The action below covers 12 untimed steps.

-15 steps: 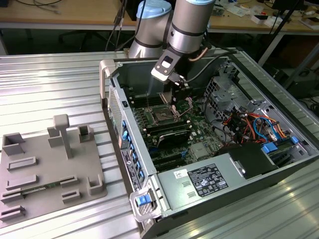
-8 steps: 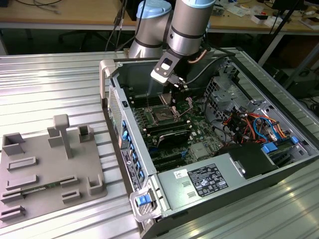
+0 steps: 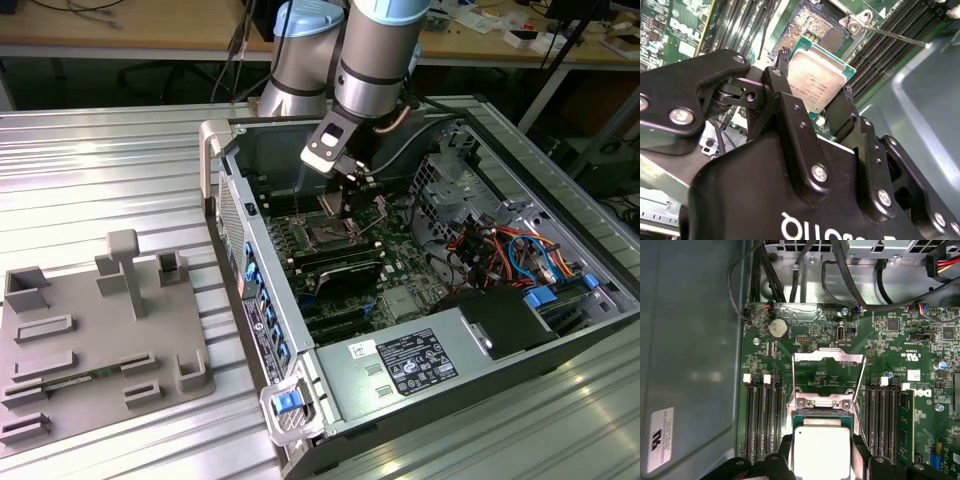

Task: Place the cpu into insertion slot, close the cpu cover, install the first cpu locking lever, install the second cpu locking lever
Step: 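Place the cpu into insertion slot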

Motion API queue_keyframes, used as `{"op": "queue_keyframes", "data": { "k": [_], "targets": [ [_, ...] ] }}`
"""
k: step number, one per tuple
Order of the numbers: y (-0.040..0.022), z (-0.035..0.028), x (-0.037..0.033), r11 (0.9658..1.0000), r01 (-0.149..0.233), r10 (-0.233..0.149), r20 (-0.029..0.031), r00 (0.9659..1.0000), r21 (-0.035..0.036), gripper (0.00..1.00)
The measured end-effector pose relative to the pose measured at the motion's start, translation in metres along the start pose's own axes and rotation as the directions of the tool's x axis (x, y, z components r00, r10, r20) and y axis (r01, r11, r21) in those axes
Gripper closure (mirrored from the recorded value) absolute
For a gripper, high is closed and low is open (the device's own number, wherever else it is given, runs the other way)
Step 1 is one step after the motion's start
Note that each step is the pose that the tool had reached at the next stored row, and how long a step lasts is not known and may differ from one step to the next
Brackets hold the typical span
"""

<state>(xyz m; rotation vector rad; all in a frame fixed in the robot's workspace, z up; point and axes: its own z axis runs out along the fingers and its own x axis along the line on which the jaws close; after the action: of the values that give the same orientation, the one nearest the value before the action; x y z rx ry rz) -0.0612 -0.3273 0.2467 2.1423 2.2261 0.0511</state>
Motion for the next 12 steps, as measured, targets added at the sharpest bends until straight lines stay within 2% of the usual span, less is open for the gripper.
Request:
{"op": "queue_keyframes", "data": {
  "k": [1,2,5,6,12],
  "targets": [
    [-0.0002,0.002,0.0002,1.0,0.0,0.0,0.0028,1.0,0.0006,0.45],
    [-0.0003,0.0036,0.0002,1.0,0.0,0.0,0.0028,1.0,0.0017,0.45],
    [-0.0007,0.0072,0.0003,0.9999,0.0,0.0,0.0024,1.0,0.012,0.45],
    [-0.0008,0.0093,0.0003,0.9998,0.0,0.0,0.0021,1.0,0.0183,0.45],
    [-0.0016,0.0217,0.0005,0.9998,0.0,0.0,0.002,1.0,0.0209,0.45]
  ]
}}
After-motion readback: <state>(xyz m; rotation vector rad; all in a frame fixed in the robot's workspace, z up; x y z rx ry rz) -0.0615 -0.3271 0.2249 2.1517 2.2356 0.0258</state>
